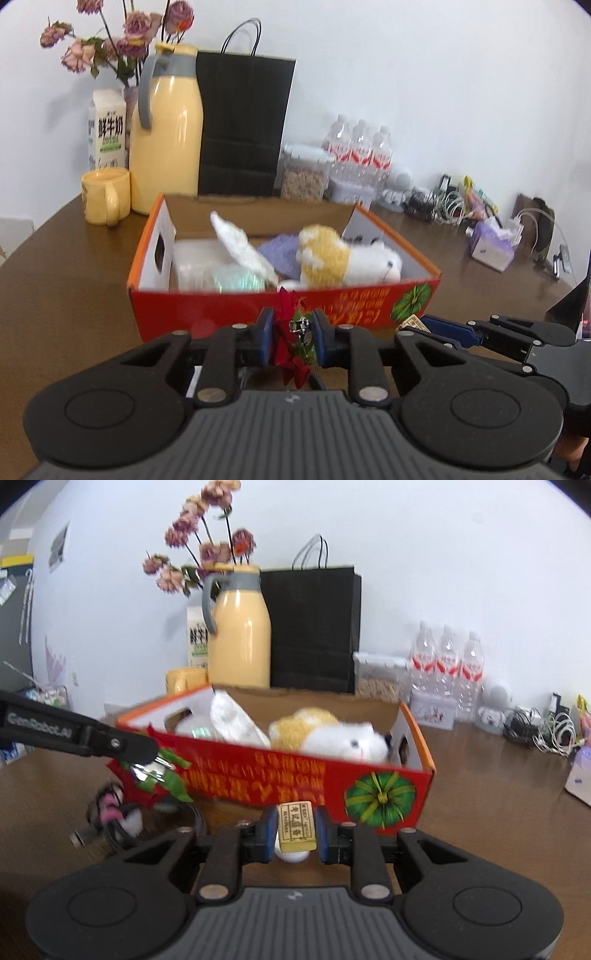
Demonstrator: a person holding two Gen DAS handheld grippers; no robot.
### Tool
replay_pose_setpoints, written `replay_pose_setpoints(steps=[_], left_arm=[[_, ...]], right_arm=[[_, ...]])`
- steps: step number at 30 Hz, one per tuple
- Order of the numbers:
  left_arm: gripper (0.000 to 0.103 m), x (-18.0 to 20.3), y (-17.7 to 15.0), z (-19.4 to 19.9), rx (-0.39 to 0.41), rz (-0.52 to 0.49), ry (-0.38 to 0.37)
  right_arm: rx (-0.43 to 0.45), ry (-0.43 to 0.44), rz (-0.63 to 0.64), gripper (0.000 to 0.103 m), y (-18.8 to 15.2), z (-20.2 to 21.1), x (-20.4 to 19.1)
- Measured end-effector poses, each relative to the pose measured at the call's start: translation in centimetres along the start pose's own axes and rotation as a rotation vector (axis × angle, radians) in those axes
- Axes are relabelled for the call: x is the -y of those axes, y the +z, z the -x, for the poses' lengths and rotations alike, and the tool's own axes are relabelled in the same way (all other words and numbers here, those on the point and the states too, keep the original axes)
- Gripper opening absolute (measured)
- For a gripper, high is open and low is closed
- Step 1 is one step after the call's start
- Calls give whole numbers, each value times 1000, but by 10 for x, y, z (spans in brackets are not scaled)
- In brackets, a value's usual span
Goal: Organize objects
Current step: 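Carry the red rose and gold packet into the box and open both tools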
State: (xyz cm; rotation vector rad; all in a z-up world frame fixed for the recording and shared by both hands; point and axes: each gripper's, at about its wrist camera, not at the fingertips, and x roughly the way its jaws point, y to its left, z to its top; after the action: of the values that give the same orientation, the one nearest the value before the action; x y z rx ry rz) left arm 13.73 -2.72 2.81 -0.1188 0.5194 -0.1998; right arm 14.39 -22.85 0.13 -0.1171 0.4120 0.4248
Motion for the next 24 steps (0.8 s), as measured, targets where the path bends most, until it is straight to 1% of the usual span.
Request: replay_pose_setpoints(steps=[3,8,15,19,21,24], left_arm=[[23,-2,13,0,29,-3,-8],[23,-9,36,-9,64,-4,-5],[23,-30,65,-34,100,35,4],[23,-45,78,-55,100,68,15],[23,-50,83,-70,85,65,26],[23,-60,88,-89,68,98,37]], right_arm=[[25,8,22,21,17,-1,-5],[52,20,57,21,46,-17,-14],[52,30,105,21,80,-62,-27],[42,30,118,21,95,-92,-33],[32,28,118,21,99,-107,-34],[15,17,105,21,104,-129,-33]])
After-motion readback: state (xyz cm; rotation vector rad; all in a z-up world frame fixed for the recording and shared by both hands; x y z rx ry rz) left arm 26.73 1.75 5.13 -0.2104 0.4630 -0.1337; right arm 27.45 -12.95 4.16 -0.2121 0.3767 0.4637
